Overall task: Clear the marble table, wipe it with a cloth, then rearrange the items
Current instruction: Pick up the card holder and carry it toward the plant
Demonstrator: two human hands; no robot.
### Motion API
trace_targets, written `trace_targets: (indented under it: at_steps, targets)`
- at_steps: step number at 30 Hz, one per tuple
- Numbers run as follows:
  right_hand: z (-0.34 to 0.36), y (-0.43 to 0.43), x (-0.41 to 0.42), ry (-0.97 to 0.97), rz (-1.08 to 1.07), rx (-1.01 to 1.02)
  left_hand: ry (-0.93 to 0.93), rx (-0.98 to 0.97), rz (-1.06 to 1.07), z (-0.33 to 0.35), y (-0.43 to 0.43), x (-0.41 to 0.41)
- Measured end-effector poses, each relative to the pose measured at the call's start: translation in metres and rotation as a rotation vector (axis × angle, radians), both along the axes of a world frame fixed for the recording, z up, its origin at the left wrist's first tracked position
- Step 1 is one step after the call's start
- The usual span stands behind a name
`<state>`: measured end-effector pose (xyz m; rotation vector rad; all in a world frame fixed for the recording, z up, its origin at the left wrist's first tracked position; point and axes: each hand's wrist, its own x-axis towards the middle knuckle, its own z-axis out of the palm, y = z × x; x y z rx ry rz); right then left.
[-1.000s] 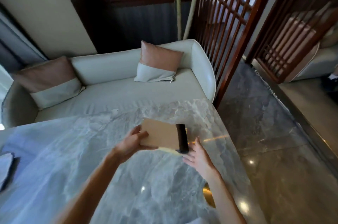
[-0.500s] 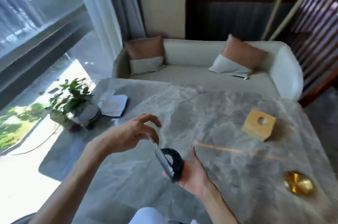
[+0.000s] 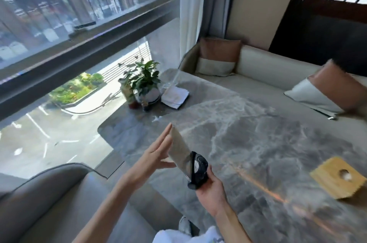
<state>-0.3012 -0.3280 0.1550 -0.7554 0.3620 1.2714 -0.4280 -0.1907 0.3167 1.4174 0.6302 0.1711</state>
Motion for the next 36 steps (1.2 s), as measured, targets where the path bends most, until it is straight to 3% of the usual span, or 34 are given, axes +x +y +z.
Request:
trace_targets:
  at_steps: [5, 20, 28, 36]
  targets:
    - [-0.007, -0.009, 0.013, -0.032, 0.01, -0.046, 0.099, 0.012, 0.101, -0.013, -0.009, 0.012]
    - [-0.005, 0.016, 0.036, -0.022, -0.015, -0.064, 0.138, 0.07, -0.011, -0.033, 0.053, 0.035]
    - [-0.026, 0.137, 0.01, -0.044, -0.024, -0.153, 0.147, 0.033, -0.08, -0.052, 0.181, 0.012]
    - [-0.07, 0.294, -0.062, -0.088, 0.03, -0.343, 0.271, 0.063, -0.181, -0.085, 0.326, -0.04]
